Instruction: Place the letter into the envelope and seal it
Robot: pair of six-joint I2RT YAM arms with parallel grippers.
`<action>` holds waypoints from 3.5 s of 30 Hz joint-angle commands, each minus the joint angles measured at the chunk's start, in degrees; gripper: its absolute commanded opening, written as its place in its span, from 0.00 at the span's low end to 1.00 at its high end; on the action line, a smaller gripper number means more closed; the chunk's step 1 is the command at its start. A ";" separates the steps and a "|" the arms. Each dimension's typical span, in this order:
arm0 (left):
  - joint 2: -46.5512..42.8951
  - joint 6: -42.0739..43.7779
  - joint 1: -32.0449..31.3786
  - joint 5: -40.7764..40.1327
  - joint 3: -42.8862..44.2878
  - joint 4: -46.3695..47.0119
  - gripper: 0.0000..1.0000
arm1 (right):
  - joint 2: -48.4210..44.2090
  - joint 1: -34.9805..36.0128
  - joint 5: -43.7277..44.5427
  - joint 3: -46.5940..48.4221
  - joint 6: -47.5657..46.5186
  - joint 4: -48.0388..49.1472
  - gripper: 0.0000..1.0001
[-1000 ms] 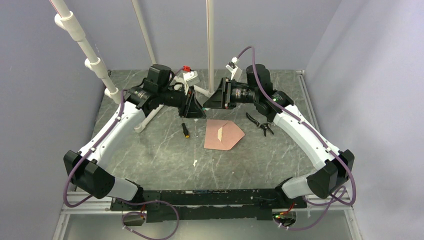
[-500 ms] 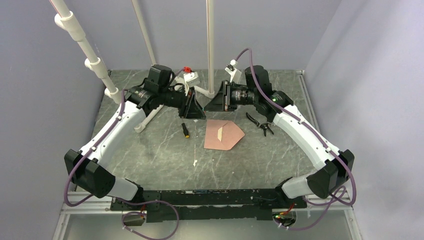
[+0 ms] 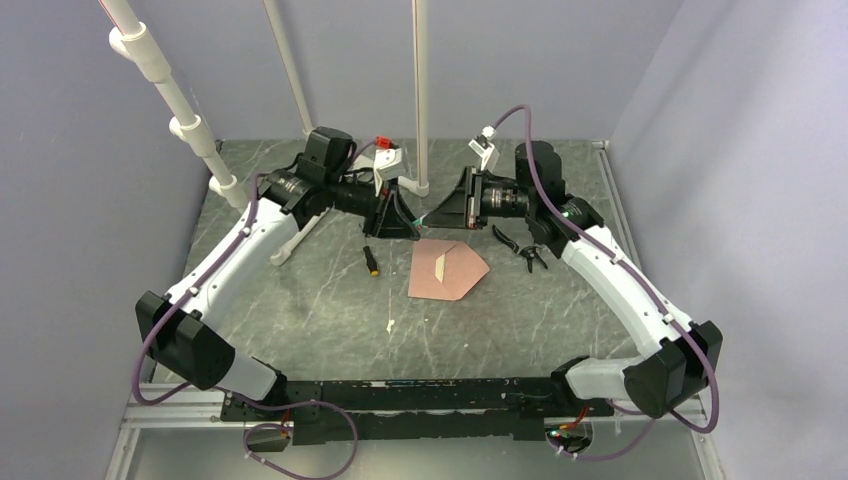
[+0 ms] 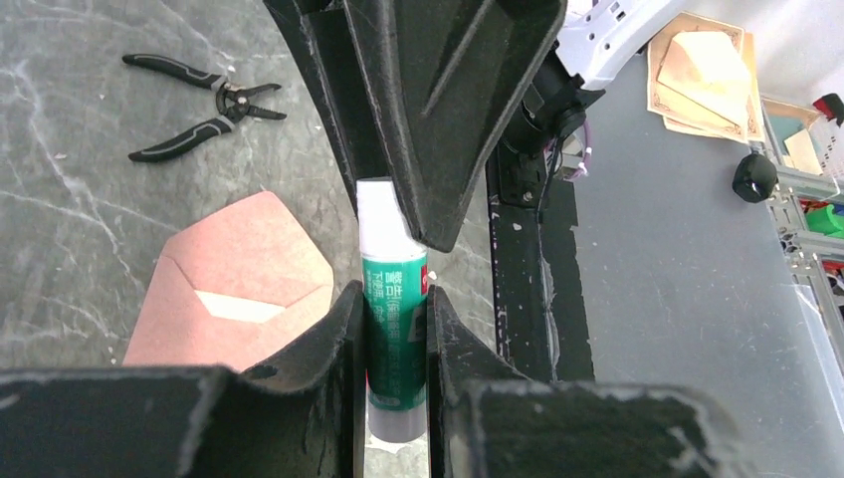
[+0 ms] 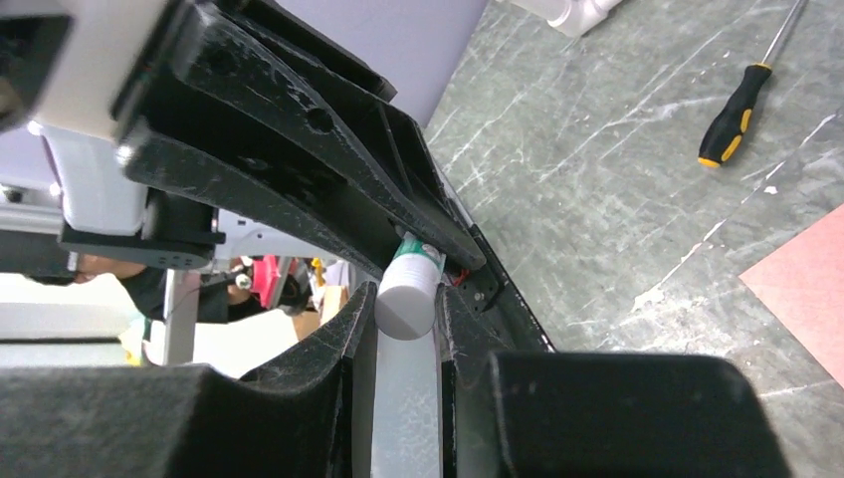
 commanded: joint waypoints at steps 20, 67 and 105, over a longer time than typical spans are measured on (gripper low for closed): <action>-5.41 -9.79 1.42 -8.99 -5.83 3.45 0.02 | 3.13 -12.51 35.55 0.30 -16.71 -23.34 0.00; -5.41 -23.55 1.42 -9.23 -9.07 17.74 0.02 | 16.06 -6.79 62.22 -23.15 -14.79 -2.36 0.43; -11.17 -68.97 1.16 -31.66 -20.11 61.02 0.02 | -3.47 9.07 26.46 -2.81 -5.60 21.90 0.69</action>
